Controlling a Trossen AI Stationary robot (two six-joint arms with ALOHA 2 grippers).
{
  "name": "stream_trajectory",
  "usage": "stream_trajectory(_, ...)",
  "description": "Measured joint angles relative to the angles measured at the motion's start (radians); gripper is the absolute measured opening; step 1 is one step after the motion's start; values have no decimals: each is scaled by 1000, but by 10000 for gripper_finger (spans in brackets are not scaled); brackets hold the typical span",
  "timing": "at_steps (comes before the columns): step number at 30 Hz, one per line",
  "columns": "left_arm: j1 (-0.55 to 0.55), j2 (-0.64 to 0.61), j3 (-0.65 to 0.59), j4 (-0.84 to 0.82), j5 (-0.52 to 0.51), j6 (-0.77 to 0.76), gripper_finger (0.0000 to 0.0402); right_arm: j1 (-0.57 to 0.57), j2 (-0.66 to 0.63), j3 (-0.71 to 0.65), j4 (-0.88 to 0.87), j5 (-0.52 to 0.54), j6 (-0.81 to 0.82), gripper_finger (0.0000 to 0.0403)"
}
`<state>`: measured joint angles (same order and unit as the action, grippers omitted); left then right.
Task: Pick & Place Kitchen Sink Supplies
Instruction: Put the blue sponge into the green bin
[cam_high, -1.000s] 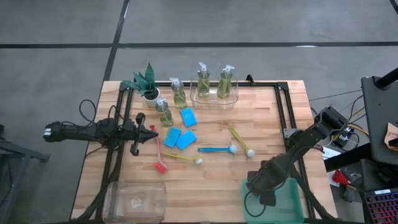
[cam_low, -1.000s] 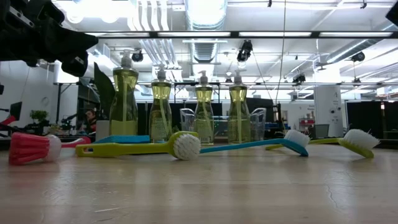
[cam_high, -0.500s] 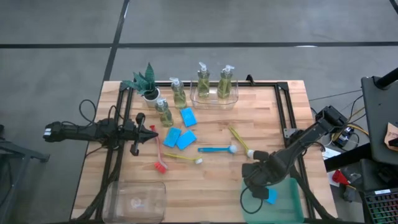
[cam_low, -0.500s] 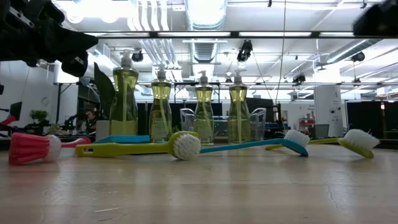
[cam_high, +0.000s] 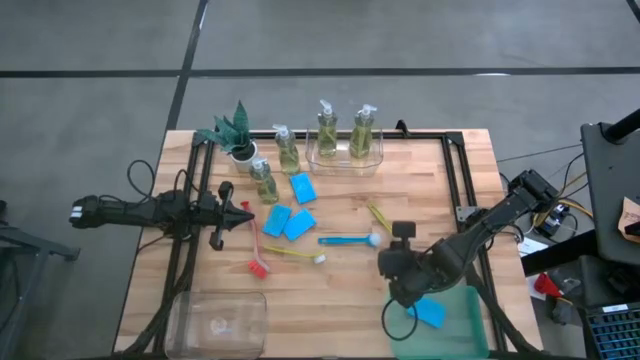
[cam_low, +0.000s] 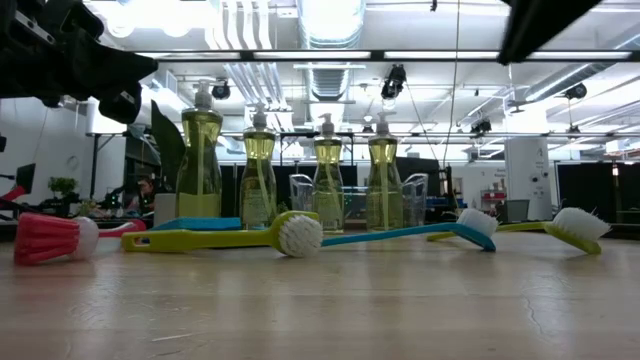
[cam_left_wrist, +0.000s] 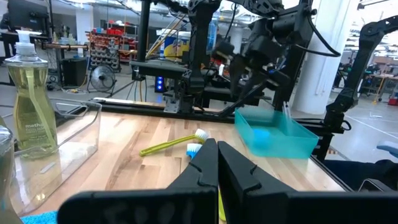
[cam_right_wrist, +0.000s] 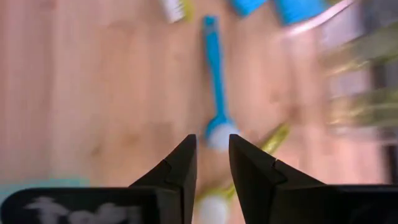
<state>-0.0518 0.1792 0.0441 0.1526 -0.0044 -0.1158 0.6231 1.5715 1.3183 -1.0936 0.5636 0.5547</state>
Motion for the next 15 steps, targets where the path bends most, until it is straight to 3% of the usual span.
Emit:
stream_trajectory(10,0,0,0,0,0,0,0,-25,0,-4,46,260,-128,69)
stream_trajectory(15,0,0,0,0,0,0,0,-45,0,-6,152,412,-280,70)
